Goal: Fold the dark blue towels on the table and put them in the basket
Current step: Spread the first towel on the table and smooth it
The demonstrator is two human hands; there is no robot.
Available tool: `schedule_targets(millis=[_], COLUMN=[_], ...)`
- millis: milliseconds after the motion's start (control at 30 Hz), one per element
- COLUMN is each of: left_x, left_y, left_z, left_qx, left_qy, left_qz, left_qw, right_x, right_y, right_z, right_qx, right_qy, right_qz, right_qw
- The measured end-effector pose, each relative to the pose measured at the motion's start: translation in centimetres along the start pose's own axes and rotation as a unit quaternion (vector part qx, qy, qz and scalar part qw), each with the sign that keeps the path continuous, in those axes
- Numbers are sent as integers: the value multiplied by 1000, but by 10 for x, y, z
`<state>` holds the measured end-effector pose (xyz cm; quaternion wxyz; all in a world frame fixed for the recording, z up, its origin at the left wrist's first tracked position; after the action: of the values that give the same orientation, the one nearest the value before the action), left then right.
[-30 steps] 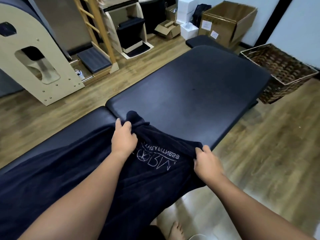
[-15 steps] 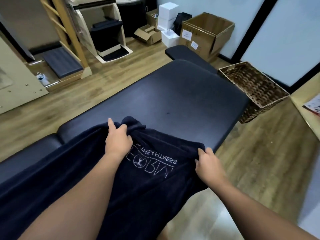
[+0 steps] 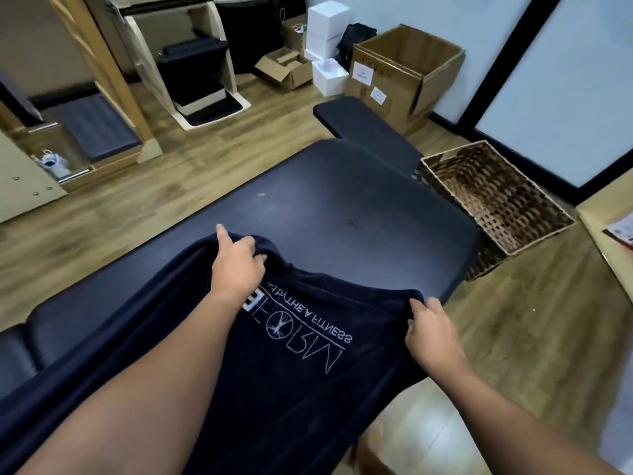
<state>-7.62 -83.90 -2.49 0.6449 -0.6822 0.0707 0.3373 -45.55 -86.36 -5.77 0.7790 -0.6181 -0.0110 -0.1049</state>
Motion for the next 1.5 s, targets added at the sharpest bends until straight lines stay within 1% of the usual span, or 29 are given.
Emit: schedule_targets(millis=[167,267,333,367,433,500,567,633,667,700,733,767,800,833,900,1000,1100,1333,1433,1500], left_x=[-64,-109,-132,-139,-144,-141,-146,-153,-151,-144,-134,-125,-119,-117,-117,-116,-118,-135,-135,-133], left_y=[10,16,23,31,58,83,97,114,128,143,156,170,181,187,195,197,196,194,189,185], left_z=[-54,-87,-103,-109,-116,-116,-115,-113,-111,-109,-105,-100,-98,-96,-106,-128,-154,-211,-223,-222], left_qx=[-34,-81,-101,-85,-14,54,74,103,139,185,233,274,298,306,293,282,281,308,309,305], left_qy=[-10,27,60,67,57,37,47,78,79,58,18,-20,-41,-46,-29,-6,7,35,58,75], left_qz=[6,38,47,38,-13,-76,-132,-172,-179,-179,-174,-166,-161,-159,-155,-158,-148,-136,-129,-110], left_qw=[999,996,992,993,998,995,987,977,971,964,957,947,940,938,943,946,948,941,941,943], right_x=[-19,-34,-46,-52,-59,-58,-54,-40,-32,-25,-21,-20,-22,-23,-25,-24,-25,-20,-15,-7], right_y=[-24,-50,-70,-79,-87,-83,-74,-63,-56,-45,-33,-20,-9,0,9,13,14,2,-4,-8], right_z=[-73,-120,-152,-167,-188,-195,-193,-187,-181,-177,-171,-165,-159,-154,-152,-155,-169,-225,-244,-255], right_qx=[-15,-44,-67,-70,-54,-31,-9,1,12,34,69,113,153,182,204,196,192,206,204,210], right_qy=[-19,-19,3,15,35,51,61,24,-8,-35,-46,-43,-31,-21,-7,-2,0,24,26,13], right_qz=[-22,-36,-69,-92,-98,-28,53,110,129,133,126,117,112,112,125,142,132,107,130,162], right_qw=[999,998,995,993,993,998,997,994,992,990,989,986,981,977,971,970,972,972,970,964])
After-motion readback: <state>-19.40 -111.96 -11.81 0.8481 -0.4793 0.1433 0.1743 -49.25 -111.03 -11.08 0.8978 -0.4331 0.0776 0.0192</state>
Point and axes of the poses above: each hand's wrist, its own z-axis away from the middle knuckle, its own y-axis out of the palm, x = y × z, the point moved 8 cm from there along -z, towards the middle knuckle, and after that the axes turned 13 degrees about y, right-handed, at the moved point
